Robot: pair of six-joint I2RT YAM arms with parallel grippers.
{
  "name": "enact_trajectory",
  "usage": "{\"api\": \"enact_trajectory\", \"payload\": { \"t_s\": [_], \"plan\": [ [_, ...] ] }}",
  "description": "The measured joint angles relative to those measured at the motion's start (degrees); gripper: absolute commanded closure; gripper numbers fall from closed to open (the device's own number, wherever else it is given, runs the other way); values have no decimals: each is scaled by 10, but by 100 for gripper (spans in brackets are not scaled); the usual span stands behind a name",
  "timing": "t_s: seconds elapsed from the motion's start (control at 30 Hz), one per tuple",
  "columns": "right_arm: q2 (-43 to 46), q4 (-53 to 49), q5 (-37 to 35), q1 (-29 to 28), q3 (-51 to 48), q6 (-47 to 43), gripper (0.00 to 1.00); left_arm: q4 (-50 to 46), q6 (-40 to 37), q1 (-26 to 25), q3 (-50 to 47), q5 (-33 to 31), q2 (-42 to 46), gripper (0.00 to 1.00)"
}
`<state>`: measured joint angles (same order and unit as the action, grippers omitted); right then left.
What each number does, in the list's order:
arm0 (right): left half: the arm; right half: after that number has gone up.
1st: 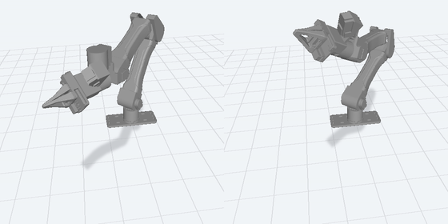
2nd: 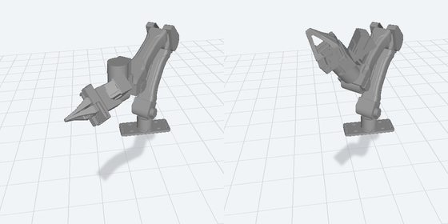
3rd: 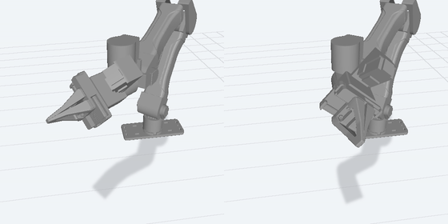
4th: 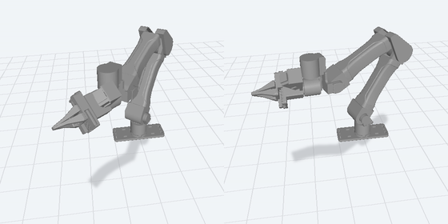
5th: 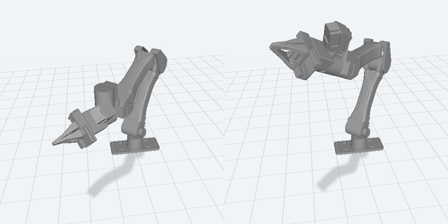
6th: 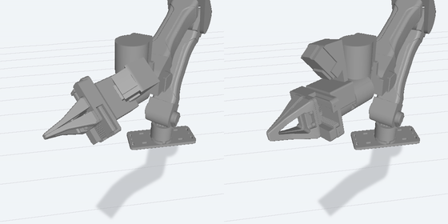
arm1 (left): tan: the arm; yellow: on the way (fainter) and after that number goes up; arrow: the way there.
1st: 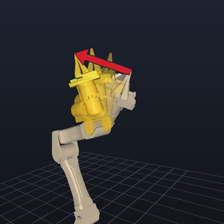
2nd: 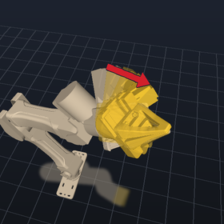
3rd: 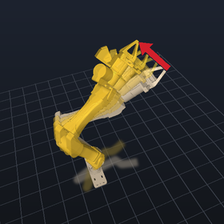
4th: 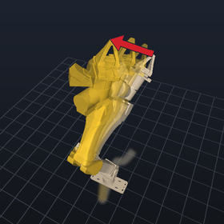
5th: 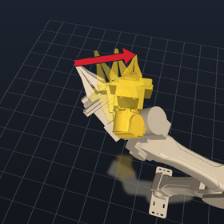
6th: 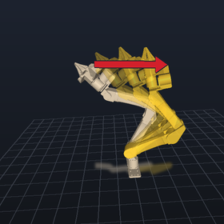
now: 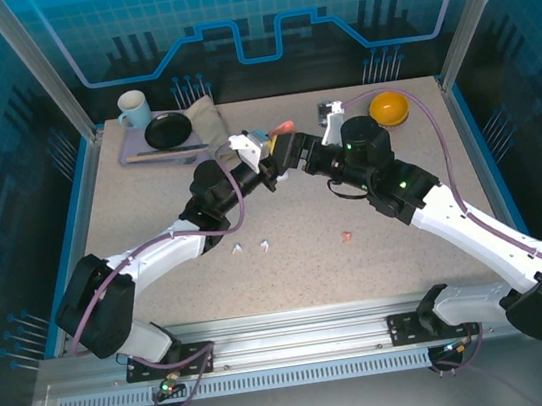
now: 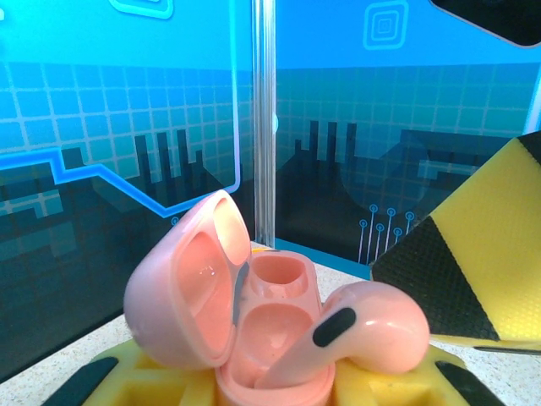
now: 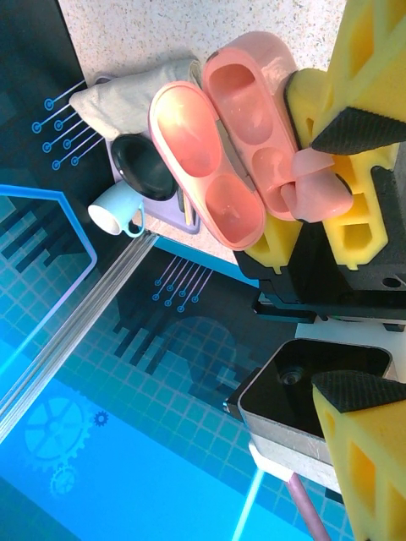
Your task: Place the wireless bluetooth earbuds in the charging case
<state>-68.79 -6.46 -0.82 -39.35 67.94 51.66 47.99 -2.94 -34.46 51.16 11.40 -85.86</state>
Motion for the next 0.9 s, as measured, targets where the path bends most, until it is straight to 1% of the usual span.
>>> {"api": "enact_trajectory", "payload": {
  "t_s": [0.67, 0.9],
  "plan": [
    [-18, -21, 0, 0, 27, -8, 29, -2, 0, 6, 0, 2, -1, 100],
    [-11, -30, -9, 0, 24, -11, 28, -2, 0, 5, -3, 0, -1, 100]
  ]
}}
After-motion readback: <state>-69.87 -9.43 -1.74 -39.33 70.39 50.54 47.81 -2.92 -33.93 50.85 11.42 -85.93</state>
